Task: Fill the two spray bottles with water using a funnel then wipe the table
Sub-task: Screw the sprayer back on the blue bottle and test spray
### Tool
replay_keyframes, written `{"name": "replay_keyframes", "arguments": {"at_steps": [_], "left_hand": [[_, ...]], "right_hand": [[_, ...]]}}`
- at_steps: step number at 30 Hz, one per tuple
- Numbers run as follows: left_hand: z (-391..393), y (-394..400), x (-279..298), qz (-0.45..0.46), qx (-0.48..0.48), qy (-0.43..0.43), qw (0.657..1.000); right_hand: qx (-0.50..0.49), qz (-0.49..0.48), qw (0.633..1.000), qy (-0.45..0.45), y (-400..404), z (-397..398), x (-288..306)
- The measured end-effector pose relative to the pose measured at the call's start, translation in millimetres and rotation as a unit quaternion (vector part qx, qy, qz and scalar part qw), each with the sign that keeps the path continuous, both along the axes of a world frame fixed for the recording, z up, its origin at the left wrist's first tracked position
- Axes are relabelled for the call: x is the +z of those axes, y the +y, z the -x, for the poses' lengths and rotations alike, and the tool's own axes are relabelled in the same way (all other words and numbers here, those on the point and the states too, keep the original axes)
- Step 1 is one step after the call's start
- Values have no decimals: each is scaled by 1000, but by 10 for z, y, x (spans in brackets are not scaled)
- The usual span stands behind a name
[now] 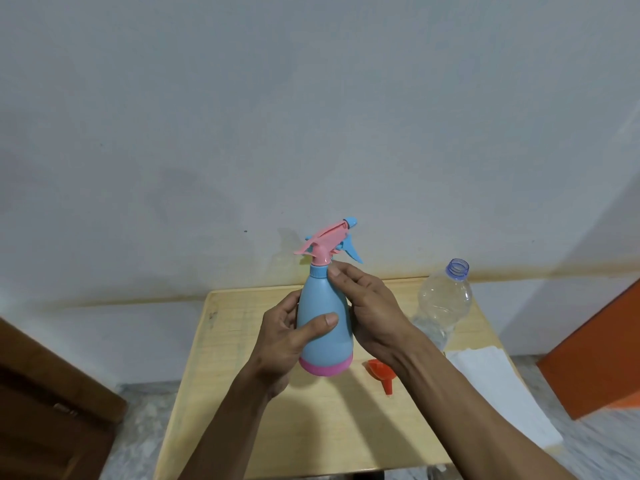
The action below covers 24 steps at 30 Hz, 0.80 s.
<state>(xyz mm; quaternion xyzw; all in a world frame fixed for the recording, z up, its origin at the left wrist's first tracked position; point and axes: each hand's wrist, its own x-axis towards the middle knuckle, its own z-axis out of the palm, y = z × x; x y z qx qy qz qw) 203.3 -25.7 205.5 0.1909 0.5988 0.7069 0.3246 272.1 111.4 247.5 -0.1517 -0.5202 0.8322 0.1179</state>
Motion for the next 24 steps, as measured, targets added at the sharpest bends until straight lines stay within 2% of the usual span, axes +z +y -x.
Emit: {"name": "replay_keyframes", "arguments": {"at_steps": [5,16,20,24], "left_hand": [[9,3,27,-4,1,-2,1000],[-43,29,46,5,-19,7,1000],[-40,16,31,-2,-18,-3,1000],[-36,4,25,1,-28,-1,1000]], "right_hand": [[-10,-3,1000,25,32,24,29],[-19,-138,989,48,179,108,-20],[27,-89,994,57,218,84,39],[-31,-158,987,27,262,93,38]]}}
